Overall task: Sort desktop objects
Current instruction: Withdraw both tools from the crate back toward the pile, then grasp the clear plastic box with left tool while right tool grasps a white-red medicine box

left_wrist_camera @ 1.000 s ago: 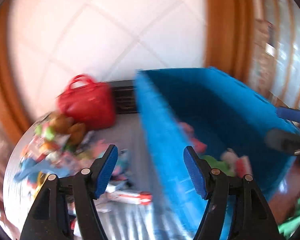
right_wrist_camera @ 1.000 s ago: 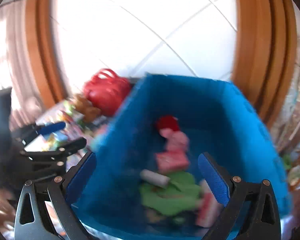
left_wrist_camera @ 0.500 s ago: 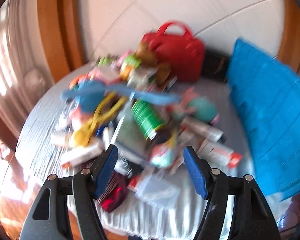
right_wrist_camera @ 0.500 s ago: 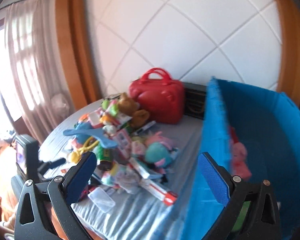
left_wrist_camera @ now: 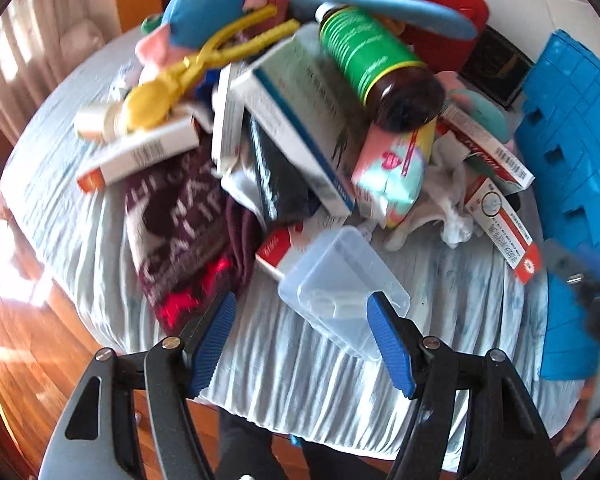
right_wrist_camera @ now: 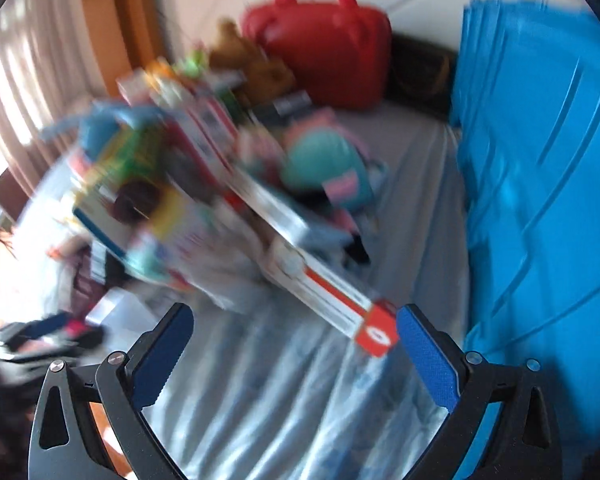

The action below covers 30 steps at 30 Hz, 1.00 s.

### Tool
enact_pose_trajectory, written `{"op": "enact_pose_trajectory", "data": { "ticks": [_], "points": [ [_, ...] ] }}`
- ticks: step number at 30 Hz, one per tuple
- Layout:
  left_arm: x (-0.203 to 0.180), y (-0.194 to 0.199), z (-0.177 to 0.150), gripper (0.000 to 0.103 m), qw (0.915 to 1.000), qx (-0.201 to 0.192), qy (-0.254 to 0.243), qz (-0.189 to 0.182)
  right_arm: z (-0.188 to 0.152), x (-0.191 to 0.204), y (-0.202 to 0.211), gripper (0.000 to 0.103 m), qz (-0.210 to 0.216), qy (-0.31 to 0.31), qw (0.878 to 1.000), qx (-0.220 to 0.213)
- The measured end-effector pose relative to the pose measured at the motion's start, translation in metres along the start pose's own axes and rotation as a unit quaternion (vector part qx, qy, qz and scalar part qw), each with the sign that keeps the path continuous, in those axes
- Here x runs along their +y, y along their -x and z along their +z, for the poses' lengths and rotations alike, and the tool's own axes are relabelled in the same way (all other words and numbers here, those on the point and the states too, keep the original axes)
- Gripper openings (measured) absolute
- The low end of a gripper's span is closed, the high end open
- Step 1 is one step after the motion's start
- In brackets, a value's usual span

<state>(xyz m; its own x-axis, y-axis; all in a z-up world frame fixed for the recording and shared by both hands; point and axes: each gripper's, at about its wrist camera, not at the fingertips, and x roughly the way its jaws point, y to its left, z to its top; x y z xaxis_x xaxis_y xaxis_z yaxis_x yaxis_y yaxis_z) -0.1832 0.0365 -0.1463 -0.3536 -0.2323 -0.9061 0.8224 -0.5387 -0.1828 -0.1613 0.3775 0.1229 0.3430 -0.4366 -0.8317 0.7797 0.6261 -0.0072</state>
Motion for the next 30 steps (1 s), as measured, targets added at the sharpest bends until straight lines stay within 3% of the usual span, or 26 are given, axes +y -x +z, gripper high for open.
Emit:
{"op": "enact_pose_trajectory", "data": {
  "ticks": [8,13,14,16,18,21,24,26,27,30],
  "points": [
    [-0.021,-0.035,-0.004,0.068,0.9948,0.029,0.098,-0.002,-0.012,-0.014,-0.058,0.103,-0.048,0.033,0.998,0.027],
    [-0.036,-0.053,-0.003,0.068,0.9962,0.020,0.084,-0.014,-0.010,-0.018,-0.078,0.103,-0.047,0.041,0.997,0.039],
    [-0.040,-0.056,-0.002,0.062,0.9978,0.020,0.063,-0.007,-0.010,-0.019,-0.080,0.100,-0.043,0.040,0.997,0.043],
    [-0.043,-0.059,-0.002,0.037,0.9993,0.023,0.028,0.006,-0.010,-0.018,-0.077,0.071,-0.038,0.041,0.997,0.053],
    [-0.038,-0.056,-0.004,0.033,0.9997,0.020,0.009,0.007,-0.012,-0.020,-0.069,0.060,-0.019,0.038,0.997,0.067],
    [-0.026,-0.048,-0.007,0.033,0.9997,0.014,-0.017,0.010,-0.020,-0.029,-0.061,0.051,0.051,-0.003,0.993,0.109],
    [-0.024,-0.040,-0.012,0.033,0.9990,0.014,-0.043,0.006,-0.030,-0.026,-0.052,0.052,0.080,-0.006,0.989,0.125],
    [-0.029,-0.033,-0.016,0.033,0.9977,0.003,-0.066,0.015,-0.030,-0.019,-0.049,0.069,0.074,0.008,0.991,0.114],
    [-0.032,-0.029,-0.017,0.033,0.9970,-0.002,-0.076,0.017,-0.028,-0.017,-0.049,0.082,0.068,0.013,0.992,0.109],
    [-0.039,-0.019,-0.019,0.033,0.9962,-0.009,-0.085,0.014,-0.019,-0.011,-0.054,0.084,0.046,0.020,0.994,0.096]
  ]
}}
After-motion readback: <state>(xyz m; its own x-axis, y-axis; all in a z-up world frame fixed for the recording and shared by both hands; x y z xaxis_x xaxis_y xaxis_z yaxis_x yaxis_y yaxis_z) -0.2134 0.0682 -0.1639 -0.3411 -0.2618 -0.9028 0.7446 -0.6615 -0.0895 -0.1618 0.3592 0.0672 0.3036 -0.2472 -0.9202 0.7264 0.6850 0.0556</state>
